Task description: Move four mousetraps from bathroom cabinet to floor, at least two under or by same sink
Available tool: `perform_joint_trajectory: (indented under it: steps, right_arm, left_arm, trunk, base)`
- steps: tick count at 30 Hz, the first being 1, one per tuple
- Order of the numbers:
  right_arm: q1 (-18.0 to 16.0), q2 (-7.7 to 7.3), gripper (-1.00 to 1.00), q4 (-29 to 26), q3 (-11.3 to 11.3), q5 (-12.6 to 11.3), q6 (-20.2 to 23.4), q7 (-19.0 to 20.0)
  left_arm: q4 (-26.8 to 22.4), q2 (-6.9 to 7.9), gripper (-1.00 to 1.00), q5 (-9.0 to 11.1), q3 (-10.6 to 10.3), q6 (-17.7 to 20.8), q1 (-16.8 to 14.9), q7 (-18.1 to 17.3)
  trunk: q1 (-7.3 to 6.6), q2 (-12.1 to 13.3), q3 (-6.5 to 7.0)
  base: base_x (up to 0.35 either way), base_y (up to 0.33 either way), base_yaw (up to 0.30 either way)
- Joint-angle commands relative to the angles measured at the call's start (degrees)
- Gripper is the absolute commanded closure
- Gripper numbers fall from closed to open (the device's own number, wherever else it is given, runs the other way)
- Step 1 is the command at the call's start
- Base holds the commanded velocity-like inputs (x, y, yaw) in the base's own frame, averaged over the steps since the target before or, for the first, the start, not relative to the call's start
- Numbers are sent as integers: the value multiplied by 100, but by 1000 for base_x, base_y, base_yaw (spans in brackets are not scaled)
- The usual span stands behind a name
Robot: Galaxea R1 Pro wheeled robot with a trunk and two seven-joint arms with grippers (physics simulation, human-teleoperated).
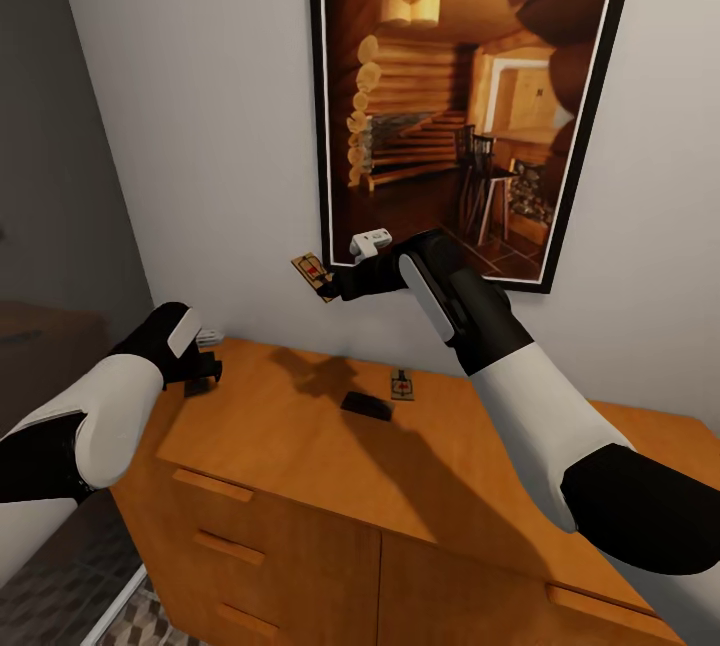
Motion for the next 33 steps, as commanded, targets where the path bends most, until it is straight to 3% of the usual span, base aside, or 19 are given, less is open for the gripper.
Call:
perform_joint_trajectory:
  steps: [1, 17, 25, 33]
  right_arm:
    - [-6, 0, 100, -1, 1, -13, 24, 4]
    - [-6, -2, 100, -1, -5, -15, 24, 5]
    - [-6, -8, 100, -1, -8, -10, 24, 11]
    - [-6, -8, 100, -1, -6, -8, 24, 9]
  left_arm:
    - [-6, 0, -100, 59, 14, 12, -3, 54]
    - [-260, -18, -100, 59, 21, -5, -3, 54]
    - [-300, -31, -100, 89, 31, -441, -3, 54]
    - [-126, -26, -100, 103, 36, -547, -3, 46]
  trunk:
    - [0, -4, -7]
    - [0, -4, -7]
    - [0, -4, -7]
    - [0, -4, -7]
  base:
    - [-1, 0, 0]
    - [0, 0, 0]
    - [0, 0, 0]
    - [0, 0, 0]
